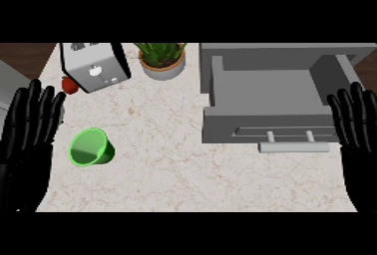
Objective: Pick up the cup, place it into the drawer and close the drawer
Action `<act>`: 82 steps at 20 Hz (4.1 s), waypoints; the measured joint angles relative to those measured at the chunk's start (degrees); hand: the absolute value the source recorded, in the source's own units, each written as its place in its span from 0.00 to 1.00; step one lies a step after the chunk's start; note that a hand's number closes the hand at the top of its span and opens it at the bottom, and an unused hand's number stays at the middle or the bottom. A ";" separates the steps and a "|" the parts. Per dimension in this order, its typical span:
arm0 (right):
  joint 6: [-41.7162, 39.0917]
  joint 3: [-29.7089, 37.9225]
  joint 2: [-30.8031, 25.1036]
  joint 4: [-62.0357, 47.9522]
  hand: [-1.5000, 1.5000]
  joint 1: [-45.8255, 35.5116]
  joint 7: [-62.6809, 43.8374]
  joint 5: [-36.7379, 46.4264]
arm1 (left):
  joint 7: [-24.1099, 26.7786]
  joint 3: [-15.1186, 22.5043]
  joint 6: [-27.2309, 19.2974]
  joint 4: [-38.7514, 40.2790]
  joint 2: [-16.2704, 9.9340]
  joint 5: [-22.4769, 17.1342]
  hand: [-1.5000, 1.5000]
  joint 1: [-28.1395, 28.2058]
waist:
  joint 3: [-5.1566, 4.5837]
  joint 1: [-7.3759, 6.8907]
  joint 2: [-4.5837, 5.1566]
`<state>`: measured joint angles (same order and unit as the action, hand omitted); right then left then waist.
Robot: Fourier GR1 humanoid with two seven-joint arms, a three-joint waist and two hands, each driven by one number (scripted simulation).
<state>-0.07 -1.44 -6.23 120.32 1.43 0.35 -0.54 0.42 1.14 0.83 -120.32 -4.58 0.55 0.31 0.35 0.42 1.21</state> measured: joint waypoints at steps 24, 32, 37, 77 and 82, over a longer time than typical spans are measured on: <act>-6.87 2.71 -2.78 -10.82 0.00 -10.93 -5.16 -4.26 | 3.55 -17.52 19.19 31.85 -10.56 -23.00 0.00 -3.30 | -0.37 -0.42 -1.15; -8.39 5.88 -4.25 -12.60 0.00 -13.70 -4.98 -5.60 | 14.55 -18.82 20.97 49.09 -11.55 -15.98 0.00 -5.73 | -0.38 -0.27 -1.12; -8.16 5.81 -3.93 -11.89 0.00 -14.44 -5.73 -5.23 | 23.61 -18.85 21.94 63.08 -12.30 -11.43 0.00 -8.98 | -0.40 -0.12 -1.11; -10.88 8.93 -6.37 -14.83 0.00 -19.53 -8.09 -7.77 | 53.59 -18.74 19.21 109.92 -13.34 0.94 1.00 -27.24 | -0.70 1.45 -0.39; -10.42 8.84 -6.14 -15.04 0.00 -19.44 -7.86 -7.11 | 56.32 -18.29 18.16 107.28 -11.22 1.18 1.00 -26.91 | -0.71 1.40 -0.40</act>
<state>-10.49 7.40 -12.37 105.29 -18.01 -7.51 -7.65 56.74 -17.14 18.99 -13.05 -15.80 1.73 -26.60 -0.36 1.81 0.81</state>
